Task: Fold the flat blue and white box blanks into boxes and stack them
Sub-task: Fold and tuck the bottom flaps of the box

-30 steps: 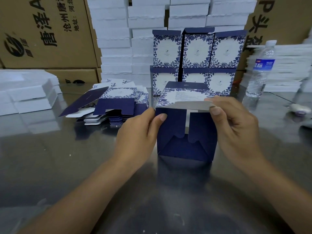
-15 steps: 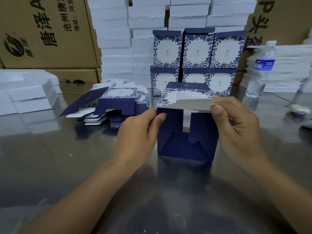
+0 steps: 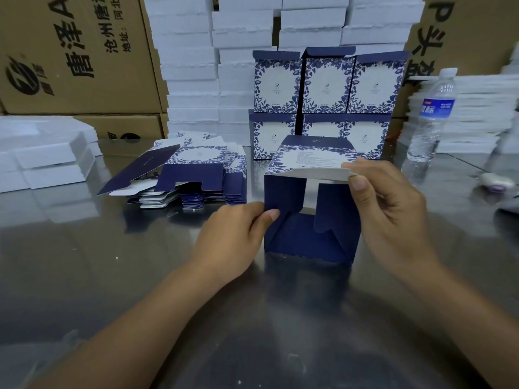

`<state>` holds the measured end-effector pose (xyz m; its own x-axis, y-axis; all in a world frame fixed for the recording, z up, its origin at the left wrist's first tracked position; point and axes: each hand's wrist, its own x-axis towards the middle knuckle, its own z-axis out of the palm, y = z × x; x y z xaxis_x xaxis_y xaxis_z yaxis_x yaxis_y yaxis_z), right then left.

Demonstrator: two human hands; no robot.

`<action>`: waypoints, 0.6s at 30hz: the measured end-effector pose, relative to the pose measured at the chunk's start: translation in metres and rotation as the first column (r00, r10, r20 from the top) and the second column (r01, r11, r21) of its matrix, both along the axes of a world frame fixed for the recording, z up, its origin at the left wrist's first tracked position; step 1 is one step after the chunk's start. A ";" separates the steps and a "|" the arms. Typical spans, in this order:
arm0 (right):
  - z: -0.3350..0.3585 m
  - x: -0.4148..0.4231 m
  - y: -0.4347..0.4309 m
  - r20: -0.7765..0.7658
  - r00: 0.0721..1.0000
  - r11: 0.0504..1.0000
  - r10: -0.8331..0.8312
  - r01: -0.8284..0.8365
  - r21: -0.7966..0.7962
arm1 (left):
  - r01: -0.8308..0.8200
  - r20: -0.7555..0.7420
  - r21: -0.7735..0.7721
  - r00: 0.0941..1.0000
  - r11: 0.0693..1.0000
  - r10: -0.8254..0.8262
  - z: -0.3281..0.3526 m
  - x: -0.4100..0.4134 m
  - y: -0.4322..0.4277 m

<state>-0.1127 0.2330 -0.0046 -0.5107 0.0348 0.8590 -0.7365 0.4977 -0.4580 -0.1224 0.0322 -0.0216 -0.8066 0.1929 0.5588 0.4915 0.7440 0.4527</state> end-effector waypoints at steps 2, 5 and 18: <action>0.000 0.000 0.000 -0.003 1.000 1.000 -0.001 0.001 -0.003 | 0.003 0.002 -0.006 1.000 1.000 -0.003 0.000 0.000 0.000; 0.000 0.000 -0.001 -0.008 1.000 1.000 0.002 -0.002 -0.001 | 0.010 0.019 -0.003 1.000 1.000 -0.010 0.000 -0.002 -0.001; 0.000 -0.002 -0.001 -0.028 1.000 0.999 -0.010 0.011 0.047 | -0.010 0.164 -0.184 0.986 0.983 0.040 -0.003 -0.002 -0.004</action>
